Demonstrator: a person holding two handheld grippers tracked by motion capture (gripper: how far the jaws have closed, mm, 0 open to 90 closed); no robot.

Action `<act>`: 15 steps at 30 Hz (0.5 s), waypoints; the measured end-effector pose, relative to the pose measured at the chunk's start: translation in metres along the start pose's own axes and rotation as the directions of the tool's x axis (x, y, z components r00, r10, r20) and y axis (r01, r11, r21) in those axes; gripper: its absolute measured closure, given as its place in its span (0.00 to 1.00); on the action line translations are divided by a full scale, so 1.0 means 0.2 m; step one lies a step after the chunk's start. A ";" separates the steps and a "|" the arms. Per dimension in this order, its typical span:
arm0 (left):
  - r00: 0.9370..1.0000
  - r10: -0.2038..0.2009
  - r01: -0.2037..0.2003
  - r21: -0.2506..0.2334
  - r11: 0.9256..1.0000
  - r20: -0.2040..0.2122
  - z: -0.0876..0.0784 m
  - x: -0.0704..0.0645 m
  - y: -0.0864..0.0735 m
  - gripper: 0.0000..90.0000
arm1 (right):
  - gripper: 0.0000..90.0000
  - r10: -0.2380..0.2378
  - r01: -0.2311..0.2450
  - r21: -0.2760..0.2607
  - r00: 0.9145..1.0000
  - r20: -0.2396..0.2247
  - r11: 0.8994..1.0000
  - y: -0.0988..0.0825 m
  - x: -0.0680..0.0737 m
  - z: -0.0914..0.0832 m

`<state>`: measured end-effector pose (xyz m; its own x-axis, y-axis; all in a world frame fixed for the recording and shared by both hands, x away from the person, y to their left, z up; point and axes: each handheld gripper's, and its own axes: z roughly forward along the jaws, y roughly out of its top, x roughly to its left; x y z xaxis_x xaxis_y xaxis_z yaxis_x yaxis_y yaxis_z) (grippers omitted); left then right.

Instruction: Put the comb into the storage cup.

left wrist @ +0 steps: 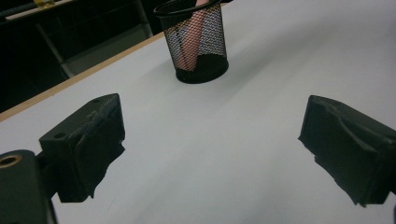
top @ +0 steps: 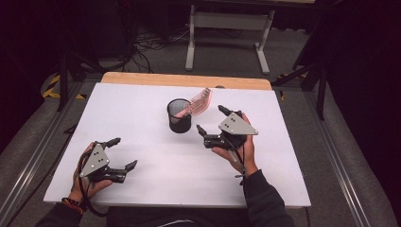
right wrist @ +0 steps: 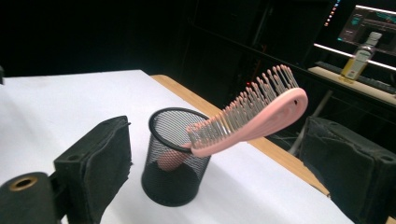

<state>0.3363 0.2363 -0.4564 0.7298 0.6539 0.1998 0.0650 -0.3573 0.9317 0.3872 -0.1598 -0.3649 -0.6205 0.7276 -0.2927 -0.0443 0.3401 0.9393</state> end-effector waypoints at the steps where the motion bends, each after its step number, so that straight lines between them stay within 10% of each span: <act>1: 1.000 0.004 -0.004 0.001 1.000 0.001 0.00 0.00 0.00 0.08 | 0.10 0.000 0.000 -0.001 1.000 -0.007 1.000 0.00 0.00 0.00; 15: 1.000 0.005 -0.005 -0.003 1.000 0.006 0.00 0.00 0.00 0.08 | 0.08 -0.037 0.037 0.006 0.999 -0.012 0.999 0.02 0.03 -0.04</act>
<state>0.3358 0.2367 -0.4558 0.7343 0.6479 0.2024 0.0595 -0.3585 0.9316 0.3782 -0.1591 -0.3615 -0.6280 0.7070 -0.3253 -0.0630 0.3704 0.9267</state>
